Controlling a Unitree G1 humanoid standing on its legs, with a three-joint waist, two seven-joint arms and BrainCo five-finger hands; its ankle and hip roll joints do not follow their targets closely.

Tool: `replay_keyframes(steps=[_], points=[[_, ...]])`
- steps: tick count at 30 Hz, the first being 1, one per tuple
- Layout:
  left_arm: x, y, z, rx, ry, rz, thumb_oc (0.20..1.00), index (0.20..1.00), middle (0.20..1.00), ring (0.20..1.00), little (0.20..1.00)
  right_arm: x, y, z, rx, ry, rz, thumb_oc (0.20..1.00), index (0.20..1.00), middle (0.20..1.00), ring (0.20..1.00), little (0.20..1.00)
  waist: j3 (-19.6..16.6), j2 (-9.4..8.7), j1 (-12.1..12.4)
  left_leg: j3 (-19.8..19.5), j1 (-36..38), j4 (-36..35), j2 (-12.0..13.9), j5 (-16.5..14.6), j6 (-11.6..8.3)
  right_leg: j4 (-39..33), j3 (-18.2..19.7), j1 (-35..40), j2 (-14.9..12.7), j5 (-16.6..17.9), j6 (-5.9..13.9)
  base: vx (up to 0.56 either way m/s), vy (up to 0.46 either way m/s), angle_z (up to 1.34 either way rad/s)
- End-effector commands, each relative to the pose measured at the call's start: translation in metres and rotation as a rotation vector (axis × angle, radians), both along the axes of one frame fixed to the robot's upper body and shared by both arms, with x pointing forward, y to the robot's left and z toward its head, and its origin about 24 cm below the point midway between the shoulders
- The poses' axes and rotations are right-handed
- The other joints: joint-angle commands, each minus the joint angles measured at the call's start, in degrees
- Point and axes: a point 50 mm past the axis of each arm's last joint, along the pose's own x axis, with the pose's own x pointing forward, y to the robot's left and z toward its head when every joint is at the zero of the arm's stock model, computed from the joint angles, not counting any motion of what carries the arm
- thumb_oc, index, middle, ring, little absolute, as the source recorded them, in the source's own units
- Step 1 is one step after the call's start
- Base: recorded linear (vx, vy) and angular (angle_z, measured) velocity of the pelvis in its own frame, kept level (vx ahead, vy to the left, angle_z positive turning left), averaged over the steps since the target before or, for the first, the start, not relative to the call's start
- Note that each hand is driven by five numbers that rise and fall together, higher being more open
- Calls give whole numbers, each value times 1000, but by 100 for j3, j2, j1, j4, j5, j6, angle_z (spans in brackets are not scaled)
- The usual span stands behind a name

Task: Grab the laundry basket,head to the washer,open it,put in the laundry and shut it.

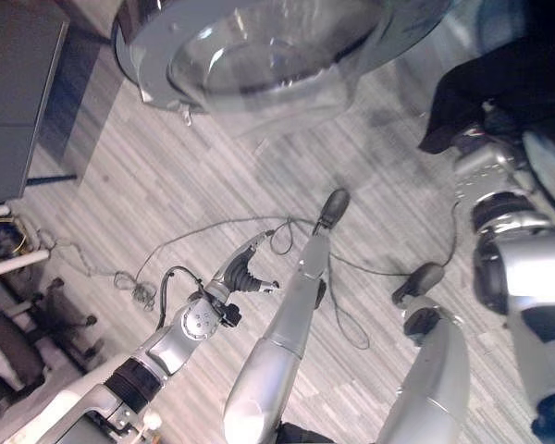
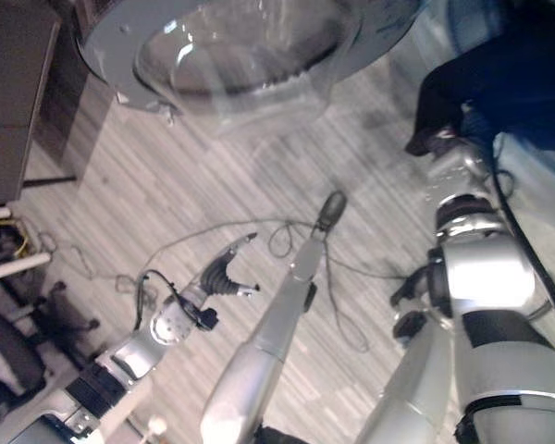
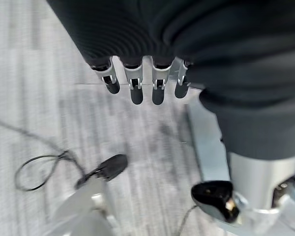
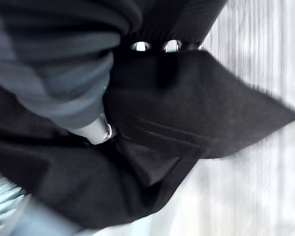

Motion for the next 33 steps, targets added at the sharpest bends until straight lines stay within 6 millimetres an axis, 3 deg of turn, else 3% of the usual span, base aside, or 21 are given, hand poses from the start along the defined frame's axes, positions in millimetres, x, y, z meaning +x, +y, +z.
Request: replay_keyframes(steps=[1,3,4,6,8,12,13,14,15,16,17,18,19,20,21,22,23,28,33], points=[[-5,-1,-13,34,21,-18,1000,1000,1000,1000,1000,-23,-8,50,34,-347,-135,200,200,200,200,200,-62,-138,-63,499,252,239,123,-1287,303,-1728,185,647,36,902,133,7,-3,-18],[-7,-1,-16,40,33,-19,1000,1000,1000,1000,1000,-29,-6,57,54,-406,-155,200,200,200,200,200,-86,-149,-95,518,362,195,146,-1287,307,-1852,190,776,47,952,137,14,-18,-18],[-10,1,-23,51,61,-18,1000,1000,1000,1000,1000,-46,-5,73,90,-536,-222,200,200,200,200,200,-149,-167,-163,523,600,110,181,-1290,311,-2081,209,1065,77,1027,138,26,-36,-19],[-14,3,-29,58,89,-17,1000,1000,1000,1000,1000,-64,-8,84,72,-618,-304,200,200,200,200,200,-207,-179,-237,520,786,30,212,-1286,308,-2291,215,1300,113,1078,141,37,-42,-19],[-20,3,-35,59,120,-32,1000,1000,1000,1000,1000,-78,-11,92,-16,-625,-433,200,200,200,200,200,-249,-161,-253,500,945,-34,241,-1242,316,-2464,222,1502,143,1142,132,30,-33,-8],[-24,11,-37,40,138,-24,1000,1000,1000,1000,1000,-83,-23,93,-321,-450,-658,200,200,200,200,200,-250,-73,-239,450,1043,-25,226,-1238,302,-2364,253,1554,118,1068,98,13,-41,-9],[-26,12,-35,42,128,-33,1000,1000,1000,1000,1000,-72,-34,83,-454,-259,-738,451,451,451,451,451,-258,-13,-204,453,1017,-14,211,-1225,292,-2300,282,1495,90,1052,89,-9,-28,4],[-26,11,-35,38,126,-35,1000,1000,1000,1000,1000,-72,-35,85,-459,-257,-742,451,451,451,451,451,-259,4,-199,456,1007,-15,211,-1224,291,-2290,287,1478,89,1049,89,-8,-14,3],[-26,10,-34,36,125,-35,1000,1000,1000,1000,1000,-72,-35,87,-460,-259,-742,686,686,686,686,686,-255,13,-201,458,1000,-14,212,-1224,291,-2285,290,1469,89,1047,89,0,0,0],[-25,11,-35,46,124,-40,1000,1000,1000,1000,1000,-61,-45,77,-518,-121,-734,956,956,956,956,956,-256,40,-159,481,976,-15,220,-1204,277,-2262,310,1419,72,1062,92,0,0,0],[-23,8,-32,40,123,-55,1000,1000,1000,1000,1000,-47,-59,67,-512,13,-605,1000,1000,1000,1000,1000,-251,98,-110,535,924,-34,241,-1180,263,-2254,368,1333,75,1089,95,-23,20,-4],[-23,8,-32,38,122,-55,1000,1000,1000,1000,1000,-47,-59,68,-513,11,-605,1000,1000,1000,1000,1000,-244,103,-113,537,924,-32,242,-1185,262,-2249,371,1331,75,1084,94,-19,36,-4],[-19,11,-28,45,127,-58,1000,1000,1000,1000,1000,-32,-65,40,-408,118,-394,1000,1000,1000,1000,1000,-262,123,-79,592,896,-73,267,-1142,246,-2253,405,1259,72,1129,101,-78,49,-3],[-17,13,-26,46,128,-48,1000,1000,1000,1000,1000,-27,-61,29,-246,83,-298,1000,1000,1000,1000,1000,-207,163,-88,636,838,-85,281,-1020,252,-2271,363,1178,69,1255,79,8,14,-4],[-18,14,-26,49,131,-45,1000,1000,1000,1000,1000,-27,-62,28,-237,79,-287,1000,1000,1000,1000,1000,-260,115,-91,631,898,-115,295,-1135,235,-2279,424,1226,89,1132,103,-62,30,-6],[-18,15,-30,73,151,-45,1000,1000,1000,1000,1000,-22,-56,15,-91,38,-210,1000,1000,1000,1000,1000,-203,144,-108,679,842,-139,314,-998,244,-2315,374,1158,87,1267,80,95,-32,-8],[-19,18,-33,83,164,-38,1000,1000,1000,1000,1000,-20,-53,8,-25,5,-170,1000,1000,1000,1000,1000,-254,92,-123,682,910,-187,334,-1101,226,-2352,433,1219,116,1158,103,12,5,-8],[-23,21,-39,102,179,-22,1000,1000,1000,1000,1000,-18,-40,-5,274,-217,-113,1000,1000,1000,1000,1000,-243,76,-153,656,941,-238,322,-1104,213,-2446,402,1314,147,1167,109,17,-11,-10],[-25,24,-41,120,177,-12,1000,1000,1000,1000,1000,-18,-32,-13,305,-283,-86,1000,1000,1000,1000,1000,-228,42,-166,632,969,-230,327,-1117,210,-2453,384,1363,137,1170,115,0,2,4]])
